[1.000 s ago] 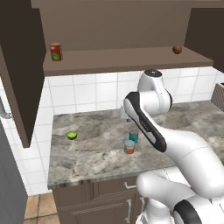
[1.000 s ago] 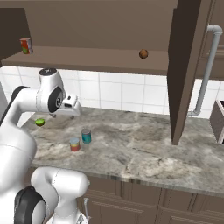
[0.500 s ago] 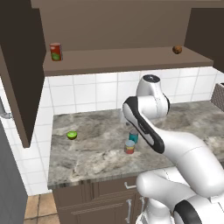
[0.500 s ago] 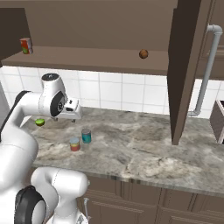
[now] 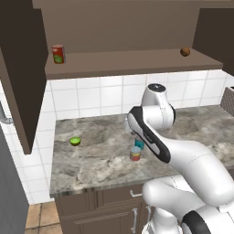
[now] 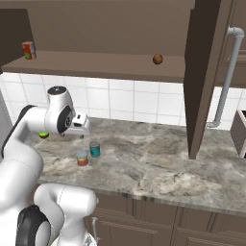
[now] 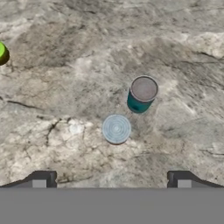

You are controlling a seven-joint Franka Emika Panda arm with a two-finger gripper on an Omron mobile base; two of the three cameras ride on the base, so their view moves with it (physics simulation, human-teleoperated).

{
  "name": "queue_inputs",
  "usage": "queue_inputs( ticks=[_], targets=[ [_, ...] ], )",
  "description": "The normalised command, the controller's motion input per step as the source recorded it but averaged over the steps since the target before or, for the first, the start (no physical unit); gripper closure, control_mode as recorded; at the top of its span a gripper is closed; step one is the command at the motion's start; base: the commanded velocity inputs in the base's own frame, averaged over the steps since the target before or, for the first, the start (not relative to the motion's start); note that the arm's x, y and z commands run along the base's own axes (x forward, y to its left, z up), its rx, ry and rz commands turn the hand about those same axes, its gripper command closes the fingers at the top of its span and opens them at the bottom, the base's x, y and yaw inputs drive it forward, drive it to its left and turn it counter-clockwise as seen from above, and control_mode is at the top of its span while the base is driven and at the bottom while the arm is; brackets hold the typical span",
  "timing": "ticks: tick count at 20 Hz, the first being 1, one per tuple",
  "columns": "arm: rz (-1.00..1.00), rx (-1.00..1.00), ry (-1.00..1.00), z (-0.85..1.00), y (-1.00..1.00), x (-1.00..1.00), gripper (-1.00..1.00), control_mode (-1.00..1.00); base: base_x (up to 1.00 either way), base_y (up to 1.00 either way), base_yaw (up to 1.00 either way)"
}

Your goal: Pick the cans from the counter and place them in their designated side in the cabinet.

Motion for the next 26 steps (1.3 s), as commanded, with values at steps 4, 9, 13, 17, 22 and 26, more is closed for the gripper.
queue_inputs(
  ticks=[4, 9, 13, 17, 22, 26],
  targets=[
    [0.00, 0.00, -0.03, -0.11, 0.00, 0.05, -1.00, -1.00, 0.00, 0.00, 0.00],
    [0.00, 0.00, -0.03, -0.12, 0.00, 0.04, -1.00, -1.00, 0.00, 0.00, 0.00],
    [0.00, 0.00, -0.02, -0.20, 0.00, 0.02, -1.00, -1.00, 0.00, 0.00, 0.00],
    [0.00, 0.00, -0.02, -0.12, 0.00, 0.03, -1.00, -1.00, 0.00, 0.00, 0.00],
    [0.00, 0.00, -0.02, -0.11, 0.00, 0.01, -1.00, -1.00, 0.00, 0.00, 0.00],
    [0.00, 0.00, 0.00, -0.11, 0.00, 0.00, -1.00, -1.00, 0.00, 0.00, 0.00]
  ],
)
